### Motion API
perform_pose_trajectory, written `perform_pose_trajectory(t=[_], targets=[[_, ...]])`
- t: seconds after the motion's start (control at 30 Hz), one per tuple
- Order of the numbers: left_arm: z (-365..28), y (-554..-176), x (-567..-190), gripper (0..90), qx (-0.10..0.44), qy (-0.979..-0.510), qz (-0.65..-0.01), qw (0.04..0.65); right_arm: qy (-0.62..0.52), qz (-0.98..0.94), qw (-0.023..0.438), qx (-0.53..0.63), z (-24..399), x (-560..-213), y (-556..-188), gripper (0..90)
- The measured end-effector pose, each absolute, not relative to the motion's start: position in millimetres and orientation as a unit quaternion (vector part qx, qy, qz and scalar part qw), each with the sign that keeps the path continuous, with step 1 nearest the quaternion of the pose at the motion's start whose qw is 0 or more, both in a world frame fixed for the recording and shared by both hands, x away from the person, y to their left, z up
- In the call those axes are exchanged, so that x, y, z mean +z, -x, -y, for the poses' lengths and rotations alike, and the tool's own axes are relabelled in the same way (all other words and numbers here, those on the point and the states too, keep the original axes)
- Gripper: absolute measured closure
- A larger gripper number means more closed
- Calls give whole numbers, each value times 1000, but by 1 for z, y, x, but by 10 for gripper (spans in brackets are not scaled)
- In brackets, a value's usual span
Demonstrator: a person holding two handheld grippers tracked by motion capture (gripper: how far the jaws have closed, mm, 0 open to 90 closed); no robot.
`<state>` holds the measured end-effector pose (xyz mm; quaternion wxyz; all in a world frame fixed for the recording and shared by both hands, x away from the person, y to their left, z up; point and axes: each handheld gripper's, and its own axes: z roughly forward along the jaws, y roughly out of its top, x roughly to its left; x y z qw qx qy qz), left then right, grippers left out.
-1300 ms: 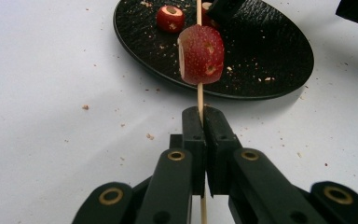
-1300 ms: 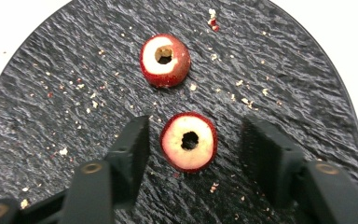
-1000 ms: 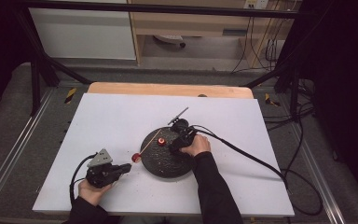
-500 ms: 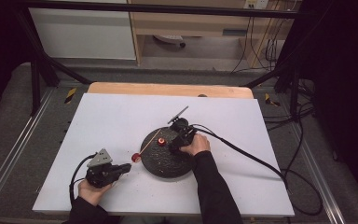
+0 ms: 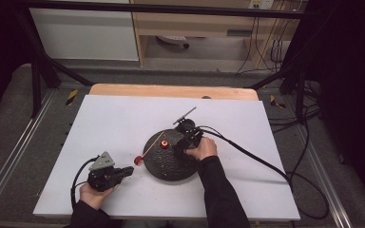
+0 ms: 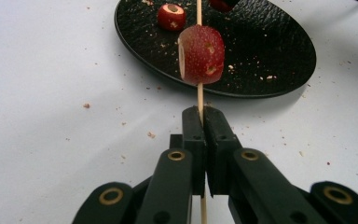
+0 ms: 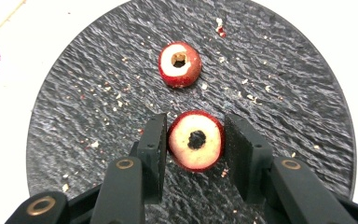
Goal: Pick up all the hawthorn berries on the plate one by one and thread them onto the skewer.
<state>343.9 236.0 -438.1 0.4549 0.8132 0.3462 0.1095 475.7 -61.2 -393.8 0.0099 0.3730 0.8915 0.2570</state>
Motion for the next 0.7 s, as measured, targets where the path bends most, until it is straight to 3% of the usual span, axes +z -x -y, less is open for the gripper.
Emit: perform_pose_trajectory(t=[0.7], targets=[[-233,-341,-437,875,116,-819,-332,454,-404,-812,28,420,102,-379,-446,614]])
